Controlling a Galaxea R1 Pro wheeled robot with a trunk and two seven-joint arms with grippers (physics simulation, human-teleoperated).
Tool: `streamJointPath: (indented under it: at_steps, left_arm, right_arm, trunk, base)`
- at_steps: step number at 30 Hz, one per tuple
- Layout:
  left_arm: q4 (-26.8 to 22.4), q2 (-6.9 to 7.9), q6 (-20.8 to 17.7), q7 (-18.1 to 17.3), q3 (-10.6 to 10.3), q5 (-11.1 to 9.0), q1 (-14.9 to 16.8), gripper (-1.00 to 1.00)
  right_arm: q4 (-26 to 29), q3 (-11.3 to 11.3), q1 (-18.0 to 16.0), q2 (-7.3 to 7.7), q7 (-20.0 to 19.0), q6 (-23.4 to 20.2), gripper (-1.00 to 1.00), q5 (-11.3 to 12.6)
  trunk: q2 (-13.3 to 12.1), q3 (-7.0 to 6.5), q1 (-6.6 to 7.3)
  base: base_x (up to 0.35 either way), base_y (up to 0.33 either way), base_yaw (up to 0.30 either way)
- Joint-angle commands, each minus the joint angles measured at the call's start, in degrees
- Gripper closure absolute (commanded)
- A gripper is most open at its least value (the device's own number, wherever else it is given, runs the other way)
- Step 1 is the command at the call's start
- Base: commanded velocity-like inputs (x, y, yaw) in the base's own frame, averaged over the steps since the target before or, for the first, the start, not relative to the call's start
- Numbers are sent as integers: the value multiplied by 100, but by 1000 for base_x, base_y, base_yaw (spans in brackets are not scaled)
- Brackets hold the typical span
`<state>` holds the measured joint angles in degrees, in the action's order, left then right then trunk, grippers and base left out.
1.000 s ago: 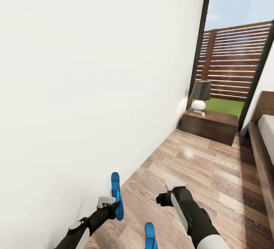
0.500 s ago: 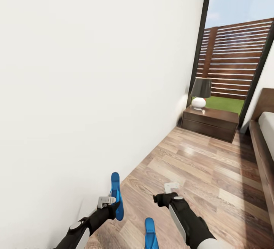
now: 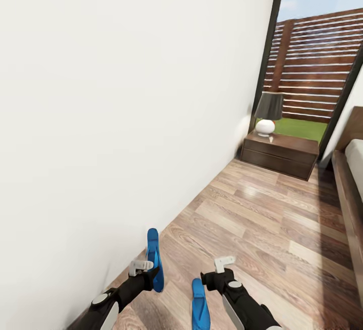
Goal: In the bedroom, move the book from the bed onto either nightstand, and place the two sandals side by side next to the bed.
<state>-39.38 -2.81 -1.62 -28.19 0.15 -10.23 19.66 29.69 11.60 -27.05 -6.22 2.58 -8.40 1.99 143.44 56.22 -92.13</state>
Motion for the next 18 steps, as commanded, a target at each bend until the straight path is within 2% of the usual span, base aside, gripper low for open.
streamJointPath:
  at_steps: [1,18]
  left_arm:
    - [0,0,-20,-20,2,-49,3,100]
    - [1,0,-23,-20,1,-51,3,100]
  right_arm:
    - [6,32,-2,1,25,-28,-100,20]
    - [11,35,2,0,15,-21,-100,20]
  trunk:
    - [4,28,-1]
    - [27,405,-45]
  base:
    - [0,0,0]
    - [0,0,0]
